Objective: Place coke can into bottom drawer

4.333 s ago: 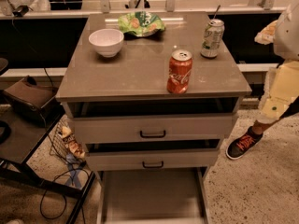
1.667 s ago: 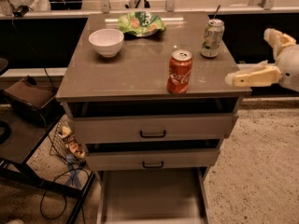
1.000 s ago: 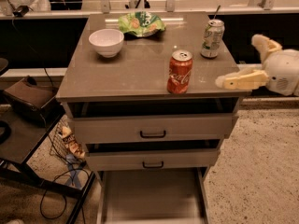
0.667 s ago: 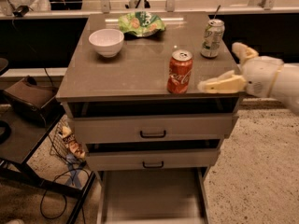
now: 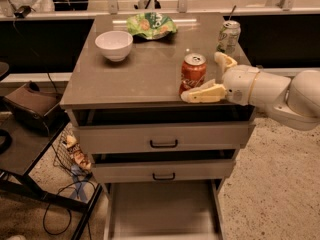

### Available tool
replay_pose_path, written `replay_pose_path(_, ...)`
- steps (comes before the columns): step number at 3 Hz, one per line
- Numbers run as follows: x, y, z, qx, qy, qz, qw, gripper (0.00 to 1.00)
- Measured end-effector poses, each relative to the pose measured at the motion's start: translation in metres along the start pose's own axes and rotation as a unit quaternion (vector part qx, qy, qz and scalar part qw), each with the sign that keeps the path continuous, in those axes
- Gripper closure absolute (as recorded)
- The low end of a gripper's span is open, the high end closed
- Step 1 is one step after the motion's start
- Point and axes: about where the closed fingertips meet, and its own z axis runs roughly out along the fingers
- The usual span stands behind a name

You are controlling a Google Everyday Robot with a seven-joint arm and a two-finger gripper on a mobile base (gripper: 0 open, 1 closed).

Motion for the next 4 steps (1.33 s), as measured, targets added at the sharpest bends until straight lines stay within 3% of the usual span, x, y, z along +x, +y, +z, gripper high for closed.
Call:
replay_pose_path(1,-0.0117,0.0126,0.0257,-0.022,-0.015,0.001,0.9996,0.13)
replay_pose_path(2,-0.0129,0.0149,0.0282,-0.025,-0.016,0.0,0.9996,0.44)
replay_pose_path(3,-0.0137,0.0164,0.0299,-0.026,-0.016,0.0,0.9995,0.68)
replay_pose_path(4,-0.0164,0.0196,0.0319,-0.029,-0.017,-0.002,0.9994,0.98)
